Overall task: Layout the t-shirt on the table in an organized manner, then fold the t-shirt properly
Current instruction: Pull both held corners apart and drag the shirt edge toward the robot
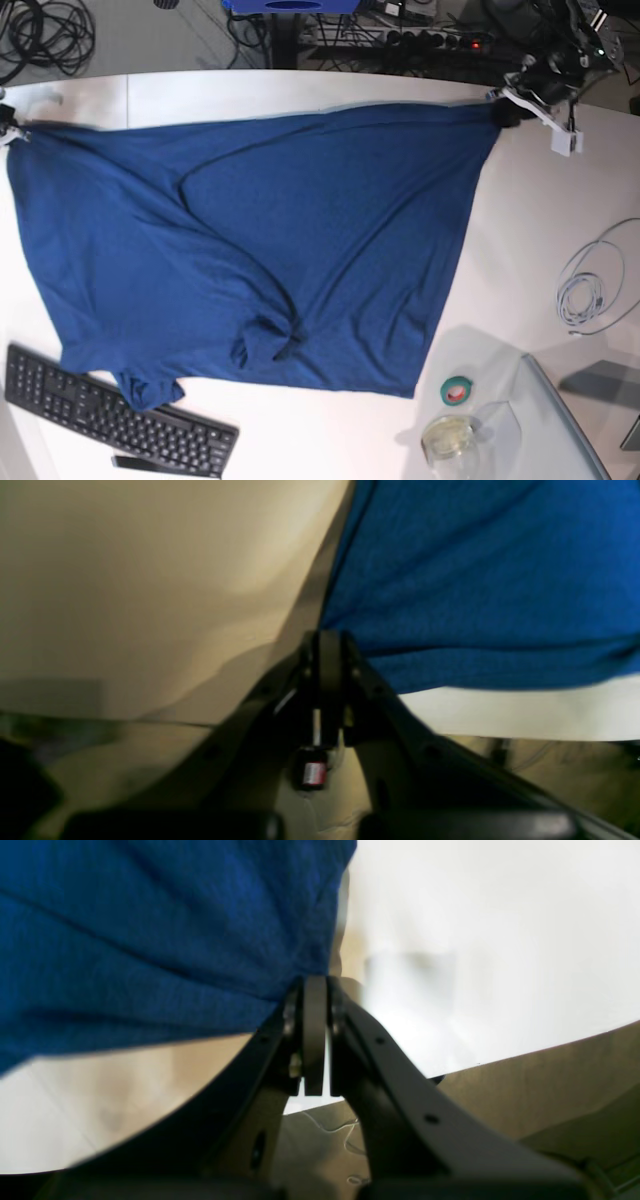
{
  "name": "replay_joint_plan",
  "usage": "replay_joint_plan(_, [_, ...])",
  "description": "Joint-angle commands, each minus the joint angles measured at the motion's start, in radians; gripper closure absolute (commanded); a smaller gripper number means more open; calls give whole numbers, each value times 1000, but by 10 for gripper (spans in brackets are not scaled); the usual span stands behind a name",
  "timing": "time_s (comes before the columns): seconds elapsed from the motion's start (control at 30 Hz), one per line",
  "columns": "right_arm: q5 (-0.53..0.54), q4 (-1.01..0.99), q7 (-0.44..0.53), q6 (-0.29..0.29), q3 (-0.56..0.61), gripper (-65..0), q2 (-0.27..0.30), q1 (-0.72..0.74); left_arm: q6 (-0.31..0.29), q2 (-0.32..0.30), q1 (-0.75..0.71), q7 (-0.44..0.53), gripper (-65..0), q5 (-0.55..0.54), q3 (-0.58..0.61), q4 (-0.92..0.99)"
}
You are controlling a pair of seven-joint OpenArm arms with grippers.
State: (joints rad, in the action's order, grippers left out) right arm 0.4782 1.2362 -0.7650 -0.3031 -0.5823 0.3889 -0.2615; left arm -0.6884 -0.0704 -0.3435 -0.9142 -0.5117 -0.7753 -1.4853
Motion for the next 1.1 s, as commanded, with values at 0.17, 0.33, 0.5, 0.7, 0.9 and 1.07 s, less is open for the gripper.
replay_joint_plan(0.17, [4,90,9,0,-15,0,23,-32,-10,-4,-7,-49,0,-20,0,-139])
replay_joint_plan(0.33, [4,92,9,3,-17,0,23,-55,-10,-18,-10,-50,0,-14,-2,-137])
replay_joint_plan(0.5, [6,76,12,3,-14,0,22,-71,-10,-36,-12,-49,0,-14,-2,-131])
replay_joint_plan(0.7, [6,58,16,2,-17,0,22,-72,-10,-39,-16,-50,0,-12,-2,-119])
replay_joint_plan(0.9, [6,40,12,2,-9,0,15,-71,-10,-33,-56,-50,0,-12,1,-122])
replay_joint_plan(1.07, [6,40,14,0,-12,0,-5,-94,-10,-39,-110,-44,0,-12,0,-127])
